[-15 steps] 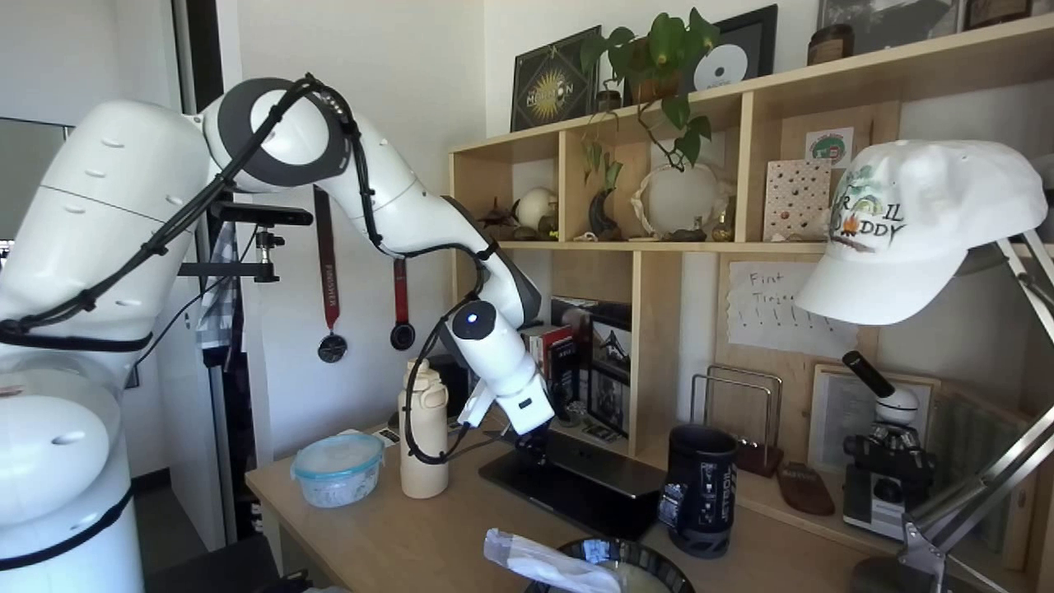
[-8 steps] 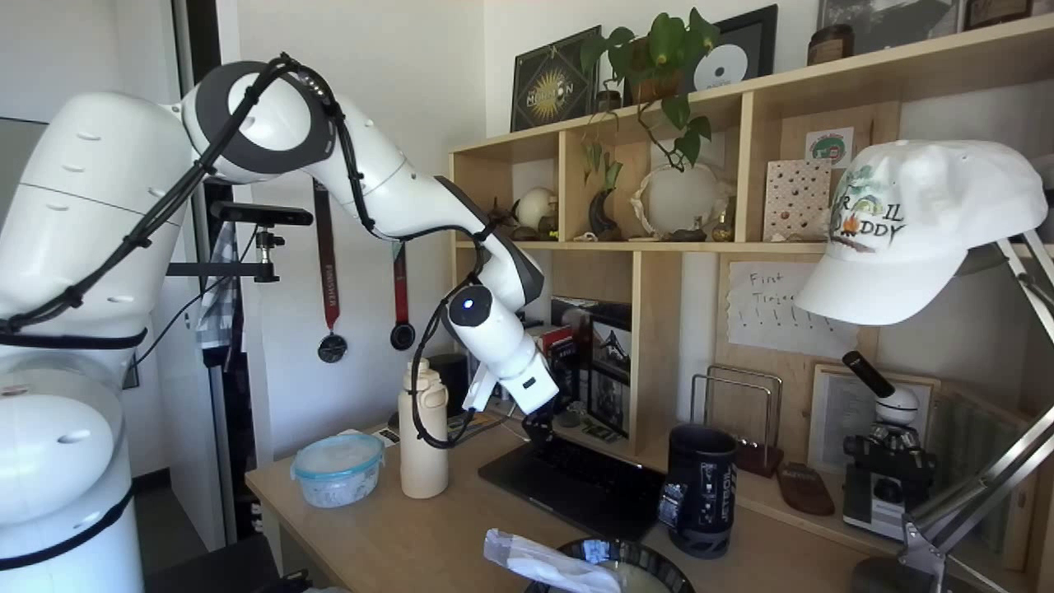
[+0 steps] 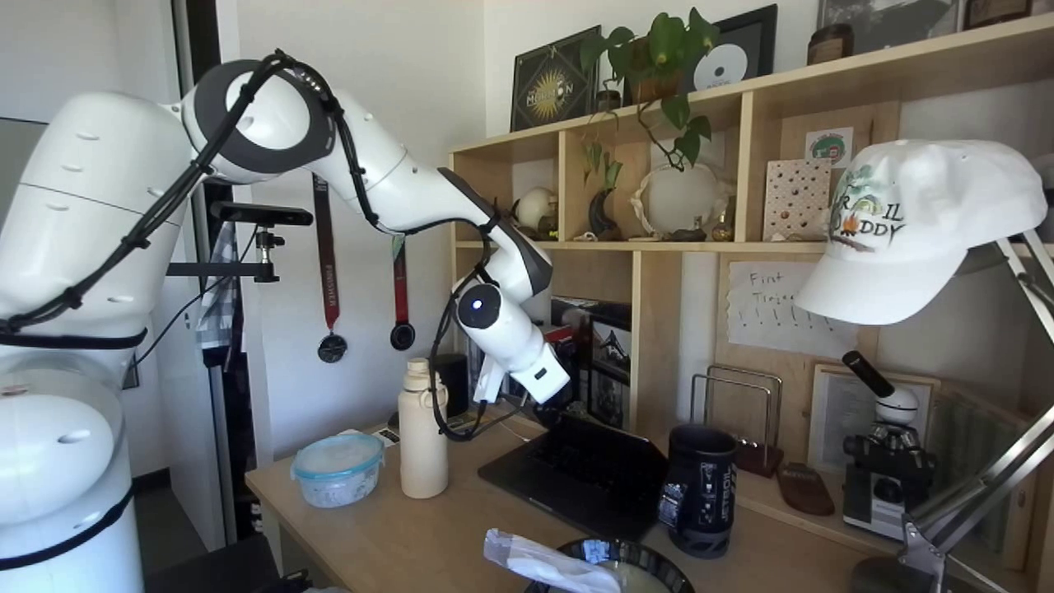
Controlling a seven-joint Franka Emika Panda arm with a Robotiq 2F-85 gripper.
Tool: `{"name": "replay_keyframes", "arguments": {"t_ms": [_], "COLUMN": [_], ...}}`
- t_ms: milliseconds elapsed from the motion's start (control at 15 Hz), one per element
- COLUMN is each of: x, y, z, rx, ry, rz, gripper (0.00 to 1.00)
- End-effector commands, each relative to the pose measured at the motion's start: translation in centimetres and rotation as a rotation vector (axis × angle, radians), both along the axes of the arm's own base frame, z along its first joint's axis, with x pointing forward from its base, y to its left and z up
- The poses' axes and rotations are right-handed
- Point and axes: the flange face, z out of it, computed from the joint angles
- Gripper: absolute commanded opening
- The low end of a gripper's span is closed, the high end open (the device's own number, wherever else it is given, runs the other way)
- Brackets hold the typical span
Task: Open the laptop
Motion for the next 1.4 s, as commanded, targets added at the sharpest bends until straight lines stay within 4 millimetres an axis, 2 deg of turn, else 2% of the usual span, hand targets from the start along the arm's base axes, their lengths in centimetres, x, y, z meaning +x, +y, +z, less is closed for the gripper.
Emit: {"name": "replay_keyframes", "arguments": {"t_ms": [0, 533, 1333], "x": [1.6, 2.4, 4.2], "y": [0.6, 0.9, 1.7], "z": [1.3, 2.1, 4.4], "rx": [0.025, 0.013, -0.018], "ry": [-0.080, -0.132, -0.226], "rz": [0.029, 0.067, 0.141], "gripper": [1.00, 1.00, 1.00]}}
